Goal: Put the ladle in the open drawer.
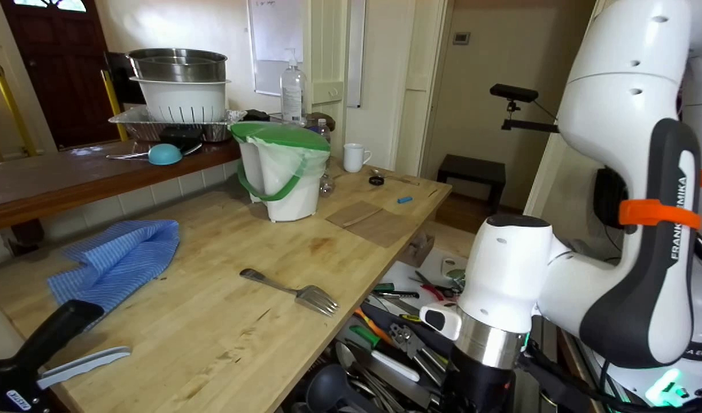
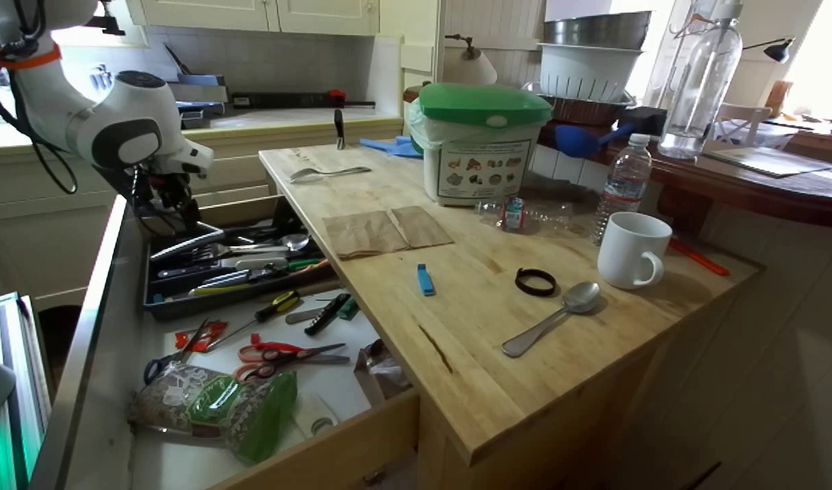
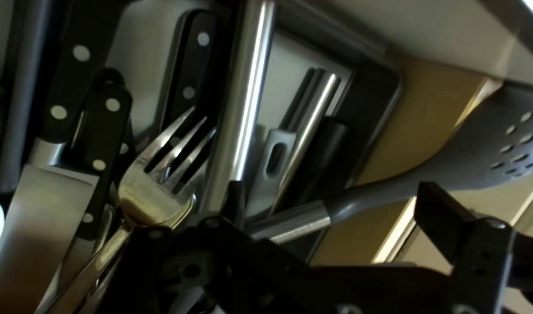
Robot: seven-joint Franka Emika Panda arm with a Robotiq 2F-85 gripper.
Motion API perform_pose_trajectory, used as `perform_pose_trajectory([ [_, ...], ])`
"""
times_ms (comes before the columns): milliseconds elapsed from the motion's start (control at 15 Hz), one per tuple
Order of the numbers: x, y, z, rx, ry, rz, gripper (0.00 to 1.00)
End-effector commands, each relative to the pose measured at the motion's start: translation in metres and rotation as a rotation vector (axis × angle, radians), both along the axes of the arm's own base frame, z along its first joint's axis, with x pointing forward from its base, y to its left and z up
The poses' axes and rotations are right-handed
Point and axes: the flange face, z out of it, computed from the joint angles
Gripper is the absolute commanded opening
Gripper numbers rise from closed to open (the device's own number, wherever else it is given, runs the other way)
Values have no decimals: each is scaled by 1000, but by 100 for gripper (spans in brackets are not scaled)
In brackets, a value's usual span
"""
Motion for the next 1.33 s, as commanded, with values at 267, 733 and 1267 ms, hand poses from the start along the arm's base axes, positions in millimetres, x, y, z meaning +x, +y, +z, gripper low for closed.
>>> perform_pose_trajectory([
  [267,13,0,63,-121,-195,-120,100],
  [733,22,-25,58,-199,-90,-220,100],
  [1267,19,-21,43,-133,-8,-418,100],
])
